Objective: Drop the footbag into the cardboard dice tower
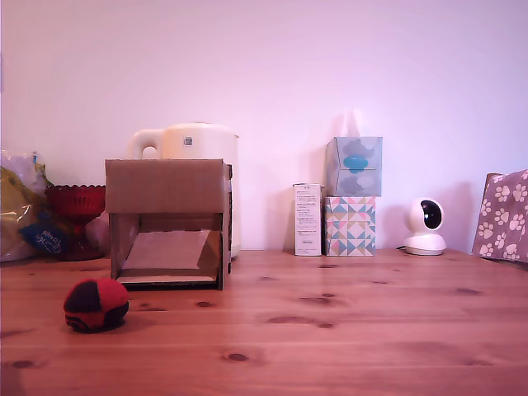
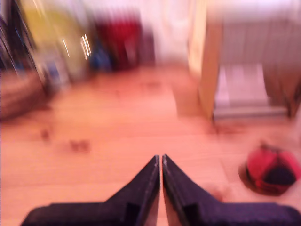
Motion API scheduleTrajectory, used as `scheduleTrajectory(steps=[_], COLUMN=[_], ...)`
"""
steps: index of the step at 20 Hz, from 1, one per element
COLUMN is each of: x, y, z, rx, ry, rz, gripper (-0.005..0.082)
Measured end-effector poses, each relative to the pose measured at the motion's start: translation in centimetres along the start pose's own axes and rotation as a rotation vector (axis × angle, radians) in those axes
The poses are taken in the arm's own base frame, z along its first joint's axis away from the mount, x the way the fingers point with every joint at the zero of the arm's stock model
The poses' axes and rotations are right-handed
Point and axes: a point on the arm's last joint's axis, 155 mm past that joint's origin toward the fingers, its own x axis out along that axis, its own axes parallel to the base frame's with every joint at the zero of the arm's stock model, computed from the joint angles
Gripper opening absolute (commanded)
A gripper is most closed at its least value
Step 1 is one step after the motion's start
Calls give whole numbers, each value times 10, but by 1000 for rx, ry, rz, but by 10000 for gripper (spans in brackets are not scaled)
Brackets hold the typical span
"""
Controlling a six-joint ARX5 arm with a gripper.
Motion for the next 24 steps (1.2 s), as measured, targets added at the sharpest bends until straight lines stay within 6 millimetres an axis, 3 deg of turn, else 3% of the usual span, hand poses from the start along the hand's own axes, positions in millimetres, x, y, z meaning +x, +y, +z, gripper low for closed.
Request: scheduleTrajectory(steps=[7, 10, 13, 17, 19, 21, 24], x=[0, -3, -9, -34, -35, -22, 1], y=[-2, -15, -31, -54, -65, -75, -89], z=[6, 34, 46, 107, 123, 118, 92], rx=[0, -10, -68, -135, -129, -102, -82], ry=[-23, -133, -154, -217, -168, -58, 111], rz=[-10, -83, -170, -299, -350, -381, -426], gripper=[17, -25, -24, -24, -24, -23, -24])
